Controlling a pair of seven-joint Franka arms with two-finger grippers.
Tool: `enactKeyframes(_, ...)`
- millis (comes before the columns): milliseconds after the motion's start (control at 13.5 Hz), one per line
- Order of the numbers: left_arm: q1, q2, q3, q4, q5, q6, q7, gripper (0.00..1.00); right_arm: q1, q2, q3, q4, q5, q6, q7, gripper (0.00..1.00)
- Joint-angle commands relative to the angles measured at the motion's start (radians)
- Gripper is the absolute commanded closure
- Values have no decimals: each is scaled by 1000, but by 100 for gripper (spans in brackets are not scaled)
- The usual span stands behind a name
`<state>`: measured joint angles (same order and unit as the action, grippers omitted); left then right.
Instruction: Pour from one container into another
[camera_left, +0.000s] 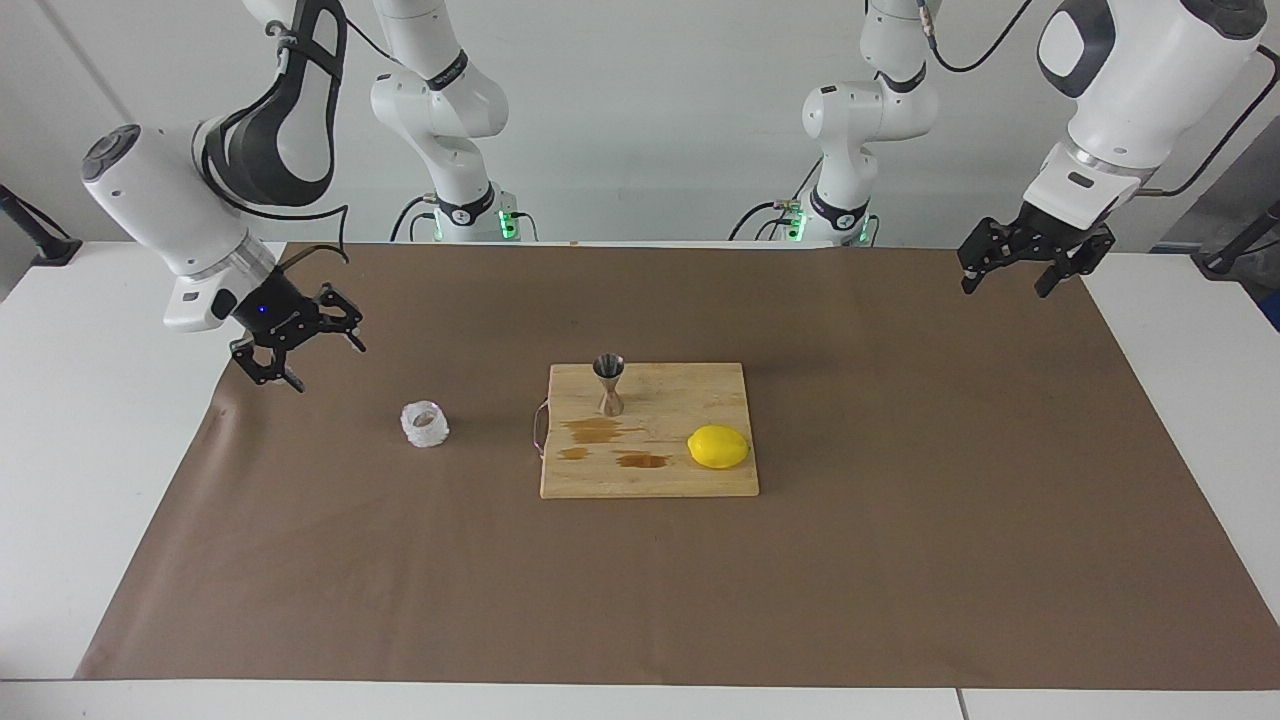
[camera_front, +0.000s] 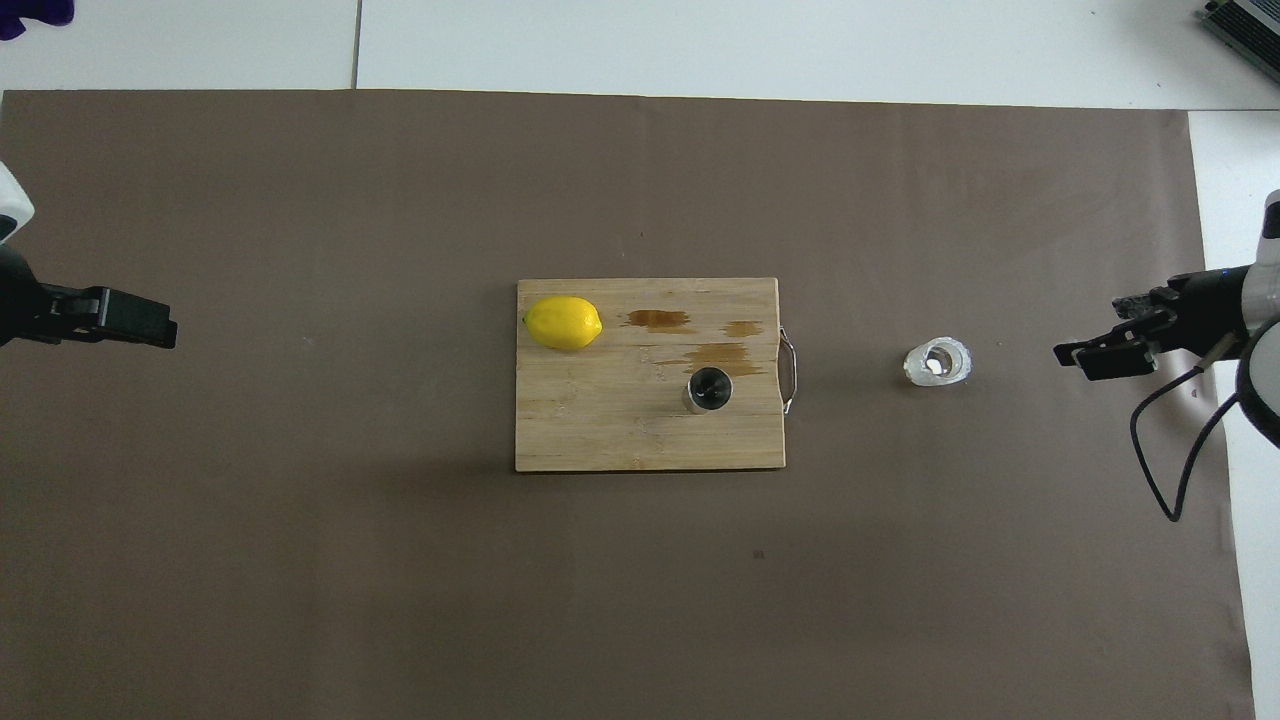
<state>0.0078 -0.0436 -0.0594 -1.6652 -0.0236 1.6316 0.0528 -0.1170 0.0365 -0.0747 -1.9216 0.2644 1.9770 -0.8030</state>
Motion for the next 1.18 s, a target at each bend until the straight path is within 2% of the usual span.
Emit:
enactKeyframes(0,11,-30,-8,-34,10,16,2,0,-10,-1,4,62,-83,-71,192,0)
enactKeyframes(296,11,-32,-8,-37,10,14,-1,0,36,-13,4,141,-198,-236,612,0)
enactKeyframes(444,11,-36,-8,-42,10,16,-1,0,65,-7,1,223,-230,-358,759,0)
enactKeyframes(592,11,-36,-8,-50,10,19,8,0,71,-6,3,312,-229,-452,801,0)
enactKeyframes(740,11,-39,-7,-56,10,22,13,0,73,-39,3,352,-214,-497,876,0)
enactKeyframes(888,11,-41,-7,-56,10,22,13,0,109,-92,3,342,-232,-492,924,0)
enactKeyframes(1110,9,-41,-5,-54,10,28,12,0,140,-109,3,302,-275,-459,911,0)
